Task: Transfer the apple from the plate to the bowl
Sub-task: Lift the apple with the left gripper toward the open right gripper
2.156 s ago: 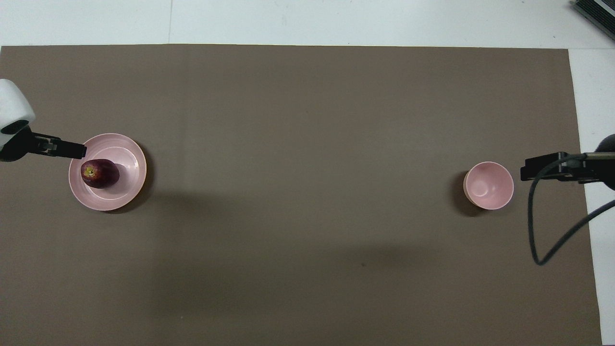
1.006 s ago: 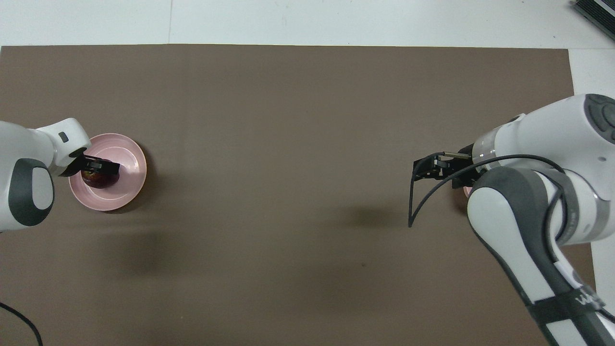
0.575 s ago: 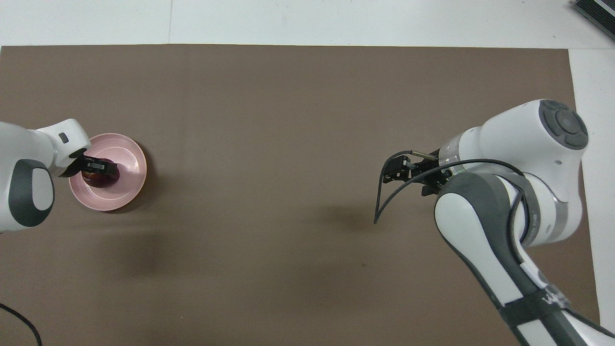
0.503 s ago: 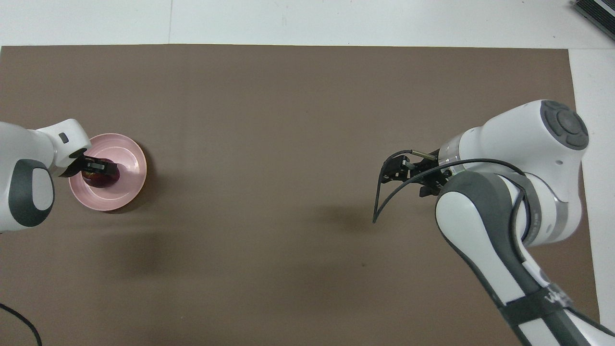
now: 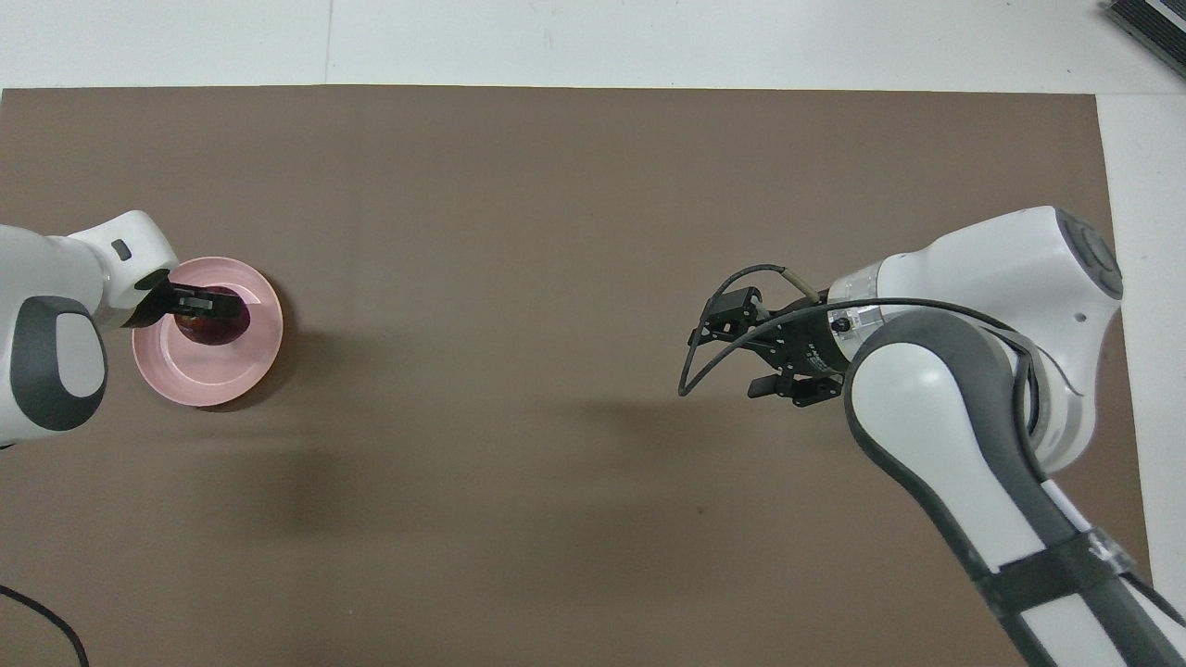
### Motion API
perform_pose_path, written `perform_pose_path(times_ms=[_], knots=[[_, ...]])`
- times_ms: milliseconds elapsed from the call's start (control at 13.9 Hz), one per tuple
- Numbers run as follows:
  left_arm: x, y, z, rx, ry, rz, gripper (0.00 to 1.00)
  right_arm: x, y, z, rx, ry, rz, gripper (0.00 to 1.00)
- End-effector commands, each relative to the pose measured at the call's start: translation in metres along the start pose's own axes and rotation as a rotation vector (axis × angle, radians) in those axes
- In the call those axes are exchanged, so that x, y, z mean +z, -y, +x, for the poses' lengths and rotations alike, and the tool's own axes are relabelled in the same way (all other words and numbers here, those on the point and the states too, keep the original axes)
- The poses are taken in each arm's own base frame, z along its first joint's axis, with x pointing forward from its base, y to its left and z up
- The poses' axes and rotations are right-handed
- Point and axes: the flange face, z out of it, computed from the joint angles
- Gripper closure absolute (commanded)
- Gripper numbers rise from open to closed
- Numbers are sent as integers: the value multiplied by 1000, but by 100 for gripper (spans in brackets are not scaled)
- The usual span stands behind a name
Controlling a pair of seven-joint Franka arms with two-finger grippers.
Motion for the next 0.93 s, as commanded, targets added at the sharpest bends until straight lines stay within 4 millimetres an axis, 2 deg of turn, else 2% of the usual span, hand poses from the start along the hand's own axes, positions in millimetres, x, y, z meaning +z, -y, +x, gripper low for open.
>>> perform_pose_path(times_ms=[0,216,359,431,503,647,790,862], knots=[[-14,-31,8,-15,-53,-72,100,2,11,-5,170,32,123,0],[-15,-87,20,-94,-110,-219,100,8,32,-13,414,43,228,0],[-14,-138,27,-184,-141,-283,100,8,38,-12,588,95,295,0],[-14,-164,32,-240,-164,-289,100,15,39,-7,642,142,324,0],[-14,-192,36,-279,-198,-294,100,21,39,-4,691,184,359,0],[-20,-231,43,-291,-211,-349,100,32,40,5,754,234,390,0],[-20,-273,40,-274,-192,-414,100,53,41,16,784,275,370,0],[-23,-291,38,-256,-188,-434,100,57,48,9,779,286,374,0]])
